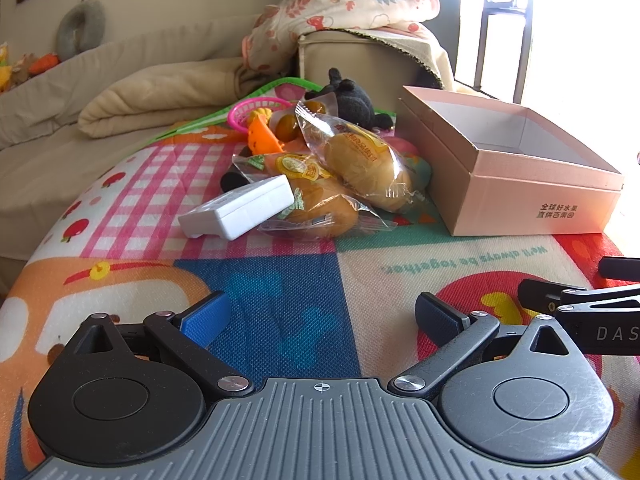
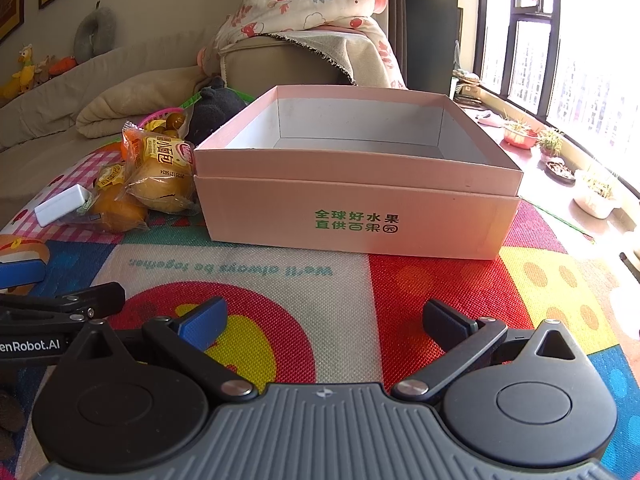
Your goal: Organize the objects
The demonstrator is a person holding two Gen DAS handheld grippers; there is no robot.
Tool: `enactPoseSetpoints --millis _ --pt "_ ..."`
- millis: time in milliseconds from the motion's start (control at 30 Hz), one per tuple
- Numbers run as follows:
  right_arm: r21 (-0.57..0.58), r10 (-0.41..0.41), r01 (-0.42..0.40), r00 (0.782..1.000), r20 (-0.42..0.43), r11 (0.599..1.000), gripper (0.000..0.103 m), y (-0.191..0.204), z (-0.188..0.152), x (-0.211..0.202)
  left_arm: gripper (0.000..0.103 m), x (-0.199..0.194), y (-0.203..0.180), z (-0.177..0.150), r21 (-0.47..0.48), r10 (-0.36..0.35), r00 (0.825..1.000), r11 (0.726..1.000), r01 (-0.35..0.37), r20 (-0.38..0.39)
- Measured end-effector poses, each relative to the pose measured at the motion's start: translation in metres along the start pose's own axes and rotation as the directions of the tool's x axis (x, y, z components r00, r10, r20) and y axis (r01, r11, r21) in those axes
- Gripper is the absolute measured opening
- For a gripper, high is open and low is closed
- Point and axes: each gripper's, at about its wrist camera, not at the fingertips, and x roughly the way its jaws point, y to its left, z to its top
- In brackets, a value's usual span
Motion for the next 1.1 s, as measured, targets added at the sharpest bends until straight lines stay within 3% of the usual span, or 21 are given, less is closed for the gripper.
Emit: enactPoseSetpoints --millis 167,267,400,533,700,833,900,1100 --pt "-0.028 0.024 -0.026 0.997 -0.07 0.999 0.103 -0.003 0.008 0.001 0.102 -0.01 0.015 0.004 -0.037 -0.046 0.999 0.998 0.045 -0.006" --pt "-0.028 0.016 -0.018 0.997 -0.073 0.999 0.103 -0.001 0.008 0.002 0.102 -0.019 0.038 0.017 -0.149 -0.064 0.998 0.987 0.066 0.013" --pt "-0.025 0.001 -0.003 0.997 -0.077 1.0 0.103 0.001 0.008 0.001 0.102 -0.013 0.078 0.048 -0.363 -0.119 0.993 0.924 0.115 0.012" --pt "-0.027 0.0 -0.002 0.997 -0.078 1.0 0.103 0.002 0.008 0.001 0.102 0.013 0.092 0.068 -0.441 -0.124 0.991 0.893 0.088 -0.054" --pt "-0.031 0.003 -0.005 0.997 -0.078 0.999 0.103 0.002 0.009 0.002 0.099 0.038 0.095 0.072 -0.39 -0.058 0.993 0.921 0.012 -0.107" --pt "-0.032 0.005 -0.007 0.997 -0.072 0.999 0.103 0.002 0.008 0.001 0.079 0.034 0.096 0.063 -0.257 -0.015 0.992 0.966 -0.018 -0.129" --pt "-0.031 0.004 -0.007 0.998 -0.07 0.999 0.103 0.002 0.008 0.001 0.078 0.031 0.095 0.058 -0.177 0.013 0.992 0.984 -0.035 -0.123" --pt "-0.02 -0.002 0.0 0.998 -0.062 1.0 0.103 0.002 0.008 0.0 0.076 0.031 0.094 0.057 -0.132 0.052 0.997 0.99 -0.059 -0.062"
